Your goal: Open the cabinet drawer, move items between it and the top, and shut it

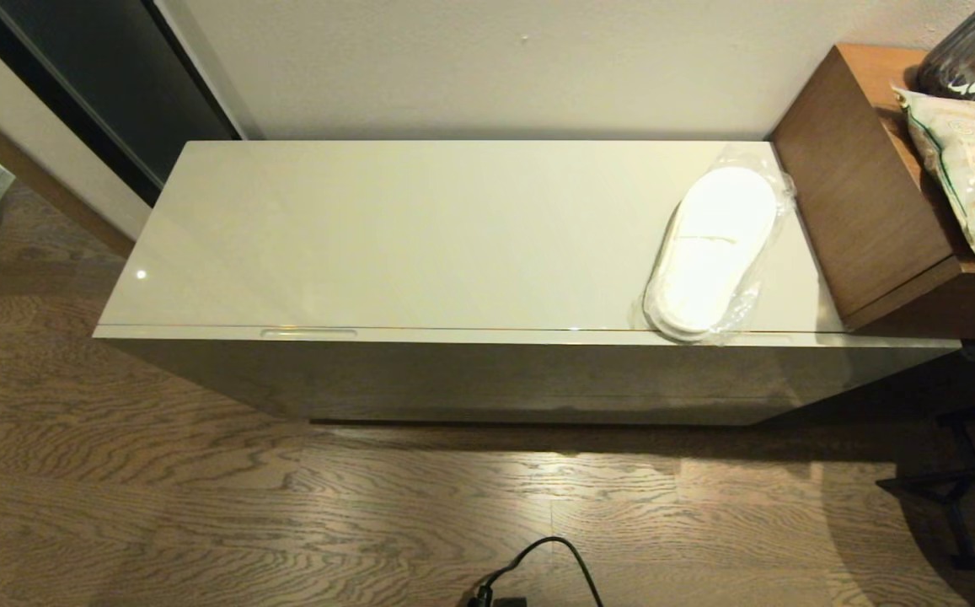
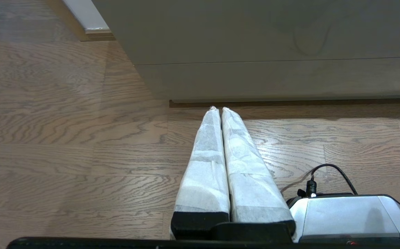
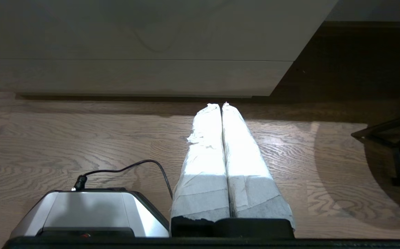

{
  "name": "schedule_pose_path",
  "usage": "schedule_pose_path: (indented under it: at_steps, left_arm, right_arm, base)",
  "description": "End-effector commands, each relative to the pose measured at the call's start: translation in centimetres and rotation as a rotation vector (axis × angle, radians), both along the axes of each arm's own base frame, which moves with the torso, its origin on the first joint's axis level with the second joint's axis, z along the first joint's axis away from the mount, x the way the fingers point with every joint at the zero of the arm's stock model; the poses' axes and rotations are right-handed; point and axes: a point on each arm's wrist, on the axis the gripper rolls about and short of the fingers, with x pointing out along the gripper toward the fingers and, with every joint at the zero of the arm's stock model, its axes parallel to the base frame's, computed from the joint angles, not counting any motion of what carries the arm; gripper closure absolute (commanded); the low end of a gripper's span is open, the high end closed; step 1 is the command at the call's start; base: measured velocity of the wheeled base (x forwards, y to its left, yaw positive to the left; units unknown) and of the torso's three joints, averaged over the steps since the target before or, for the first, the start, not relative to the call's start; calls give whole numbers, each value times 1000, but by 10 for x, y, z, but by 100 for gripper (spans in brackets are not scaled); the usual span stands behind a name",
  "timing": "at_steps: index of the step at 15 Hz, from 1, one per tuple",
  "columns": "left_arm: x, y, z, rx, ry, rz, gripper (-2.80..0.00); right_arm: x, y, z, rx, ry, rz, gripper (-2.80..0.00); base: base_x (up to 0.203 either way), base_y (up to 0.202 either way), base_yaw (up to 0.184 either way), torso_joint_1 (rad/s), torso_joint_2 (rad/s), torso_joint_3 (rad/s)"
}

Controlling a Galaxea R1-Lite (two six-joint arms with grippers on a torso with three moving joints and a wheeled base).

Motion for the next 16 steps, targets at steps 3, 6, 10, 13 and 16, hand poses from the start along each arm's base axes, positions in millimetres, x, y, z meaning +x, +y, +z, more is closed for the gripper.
schedule_pose_path:
  at_steps: [3,6,10,13,16]
  left_arm:
    - [0,0,0,1,2,1,0]
    - [0,0,0,1,3,1,0]
    - [0,0,0,1,3,1,0]
    - [0,0,0,1,2,0,0]
    - [0,0,0,1,3,1,0]
  right_arm:
    - [0,0,0,-1,2,2,0]
    - [0,0,0,-1,2,2,0]
    - [0,0,0,-1,2,2,0]
    - [0,0,0,-1,2,2,0]
    - [0,0,0,-1,2,2,0]
  base:
    - [0,0,0,0,0,0]
    - [0,0,0,0,0,0]
    - [0,0,0,0,0,0]
    - [0,0,0,0,0,0]
    - [0,0,0,0,0,0]
